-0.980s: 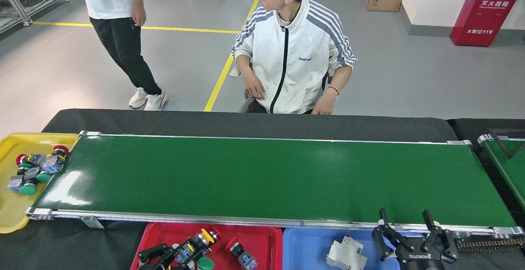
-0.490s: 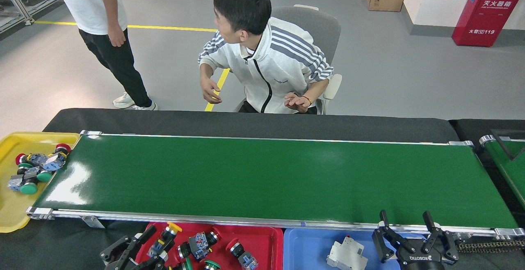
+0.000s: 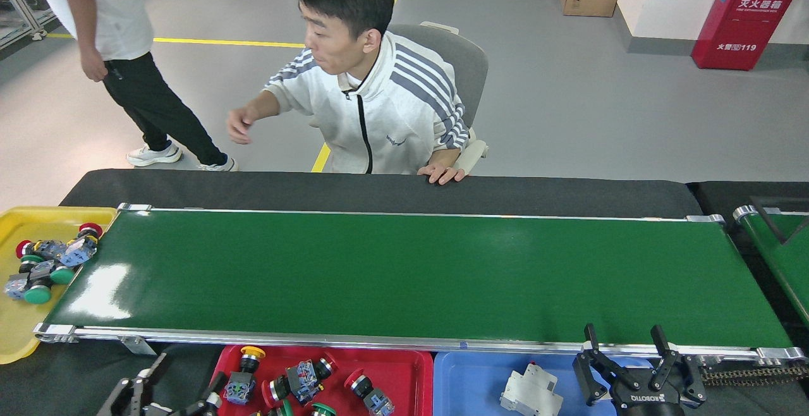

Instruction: Pick switch part from conveyor to tray

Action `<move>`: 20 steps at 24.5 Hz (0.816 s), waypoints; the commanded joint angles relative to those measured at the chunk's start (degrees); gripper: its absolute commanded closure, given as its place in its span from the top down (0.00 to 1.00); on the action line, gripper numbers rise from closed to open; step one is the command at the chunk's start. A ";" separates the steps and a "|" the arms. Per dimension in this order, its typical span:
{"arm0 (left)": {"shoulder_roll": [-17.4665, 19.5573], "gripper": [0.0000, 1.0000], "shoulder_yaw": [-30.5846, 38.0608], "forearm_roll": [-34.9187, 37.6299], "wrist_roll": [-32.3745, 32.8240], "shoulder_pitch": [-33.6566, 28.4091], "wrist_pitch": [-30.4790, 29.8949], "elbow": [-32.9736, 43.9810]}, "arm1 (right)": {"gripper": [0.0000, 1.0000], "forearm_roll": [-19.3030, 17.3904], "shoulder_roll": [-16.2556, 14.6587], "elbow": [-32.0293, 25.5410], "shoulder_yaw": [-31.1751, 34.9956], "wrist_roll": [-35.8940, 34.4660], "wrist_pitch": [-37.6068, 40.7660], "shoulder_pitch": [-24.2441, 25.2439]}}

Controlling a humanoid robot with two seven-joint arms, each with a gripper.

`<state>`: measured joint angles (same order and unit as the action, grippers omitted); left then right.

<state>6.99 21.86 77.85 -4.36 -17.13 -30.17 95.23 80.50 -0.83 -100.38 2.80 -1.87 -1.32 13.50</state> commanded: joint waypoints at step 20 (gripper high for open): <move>0.92 1.00 1.16 -0.15 0.93 0.08 8.11 0.31 | 0.99 -1.49 0.48 -0.96 0.10 -0.32 2.99 0.30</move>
<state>7.26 22.63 77.95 -3.28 -17.09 -22.30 94.85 79.25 -0.09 -100.45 2.75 -1.75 1.38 13.82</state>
